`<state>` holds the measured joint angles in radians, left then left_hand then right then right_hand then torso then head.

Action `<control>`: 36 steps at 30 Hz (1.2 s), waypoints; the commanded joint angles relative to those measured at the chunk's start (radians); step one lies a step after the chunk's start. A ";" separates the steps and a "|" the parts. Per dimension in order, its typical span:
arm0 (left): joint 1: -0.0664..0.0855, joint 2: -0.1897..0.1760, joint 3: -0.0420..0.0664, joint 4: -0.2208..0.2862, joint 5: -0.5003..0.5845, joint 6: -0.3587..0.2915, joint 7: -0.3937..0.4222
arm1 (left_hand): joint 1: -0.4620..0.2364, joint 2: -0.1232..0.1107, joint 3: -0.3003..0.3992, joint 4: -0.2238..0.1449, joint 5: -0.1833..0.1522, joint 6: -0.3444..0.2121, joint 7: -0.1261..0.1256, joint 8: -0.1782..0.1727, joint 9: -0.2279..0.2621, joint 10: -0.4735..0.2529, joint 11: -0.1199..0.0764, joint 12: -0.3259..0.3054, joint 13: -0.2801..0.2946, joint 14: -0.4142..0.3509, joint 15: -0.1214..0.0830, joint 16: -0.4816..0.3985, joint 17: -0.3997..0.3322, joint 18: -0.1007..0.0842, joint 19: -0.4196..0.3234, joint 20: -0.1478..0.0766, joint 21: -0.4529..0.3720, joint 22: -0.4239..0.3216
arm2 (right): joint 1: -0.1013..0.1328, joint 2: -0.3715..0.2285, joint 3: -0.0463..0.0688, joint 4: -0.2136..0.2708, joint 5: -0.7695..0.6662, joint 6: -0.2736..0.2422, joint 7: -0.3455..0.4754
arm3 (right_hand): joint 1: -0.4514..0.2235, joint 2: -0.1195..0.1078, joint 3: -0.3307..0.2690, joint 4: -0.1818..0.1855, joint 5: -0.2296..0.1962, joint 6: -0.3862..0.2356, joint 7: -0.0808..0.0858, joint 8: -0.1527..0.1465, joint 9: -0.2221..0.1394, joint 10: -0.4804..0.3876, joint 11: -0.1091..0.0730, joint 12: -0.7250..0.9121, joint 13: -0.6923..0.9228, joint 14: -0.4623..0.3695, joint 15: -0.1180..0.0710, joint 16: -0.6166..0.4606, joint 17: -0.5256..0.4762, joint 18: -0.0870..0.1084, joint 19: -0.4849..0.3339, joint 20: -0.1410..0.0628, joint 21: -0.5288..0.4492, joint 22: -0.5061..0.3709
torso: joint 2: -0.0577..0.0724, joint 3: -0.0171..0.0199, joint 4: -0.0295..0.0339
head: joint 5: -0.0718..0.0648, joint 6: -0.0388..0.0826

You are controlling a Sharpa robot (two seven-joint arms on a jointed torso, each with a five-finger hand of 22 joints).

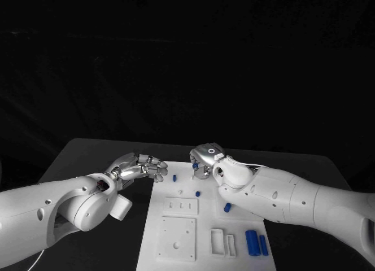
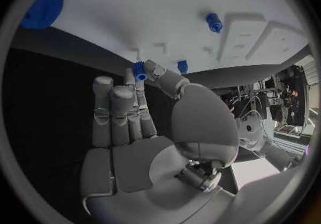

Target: Assemble the parts on the task board

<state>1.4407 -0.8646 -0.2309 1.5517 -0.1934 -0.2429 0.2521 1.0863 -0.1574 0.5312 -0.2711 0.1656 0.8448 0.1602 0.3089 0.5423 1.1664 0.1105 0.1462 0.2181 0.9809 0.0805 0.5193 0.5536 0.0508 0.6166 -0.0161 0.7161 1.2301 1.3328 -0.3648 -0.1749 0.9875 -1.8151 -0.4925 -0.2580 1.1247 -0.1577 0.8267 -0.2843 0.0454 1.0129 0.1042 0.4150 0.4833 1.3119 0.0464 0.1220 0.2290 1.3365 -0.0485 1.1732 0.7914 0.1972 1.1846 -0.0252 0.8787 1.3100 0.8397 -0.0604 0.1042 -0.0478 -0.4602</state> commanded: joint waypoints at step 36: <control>0.012 0.006 0.001 0.005 -0.002 0.004 0.007 | 0.001 0.001 -0.006 -0.004 -0.004 0.001 0.007 -0.007 -0.003 0.000 0.006 -0.010 -0.001 0.005 0.003 -0.011 0.000 -0.017 -0.004 0.000 -0.006 -0.002 | -0.003 0.012 0.000 -0.024 -0.020 0.054 -0.004 | 0.005 -0.001 0.007 0.000 0.003 0.006 0.000 0.004 0.002 0.023 -0.012 -0.002 0.060 -0.023 -0.029 0.002 -0.003 0.065 0.000 -0.008 0.006 0.019 | 0.018 -0.0113 0.0054 | 0.000 -0.001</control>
<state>1.4507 -0.8608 -0.2306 1.5557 -0.1934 -0.2432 0.2521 1.0863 -0.1574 0.5284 -0.2739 0.1656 0.8448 0.1602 0.3051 0.5406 1.1664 0.1105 0.1424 0.2181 0.9809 0.0804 0.5117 0.5536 0.0504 0.6166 -0.0161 0.7162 1.2295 1.3361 -0.3529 -0.1716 0.9663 -1.8240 -0.4844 -0.2586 1.1242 -0.1583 0.8280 -0.2826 0.0464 1.0097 0.1055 0.4172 0.4850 1.3120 0.0463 0.1200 0.2462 1.3374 -0.0495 1.1732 0.7896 0.1924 1.1844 -0.0291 0.8786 1.3100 0.8569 -0.0711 0.1101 -0.0484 -0.4594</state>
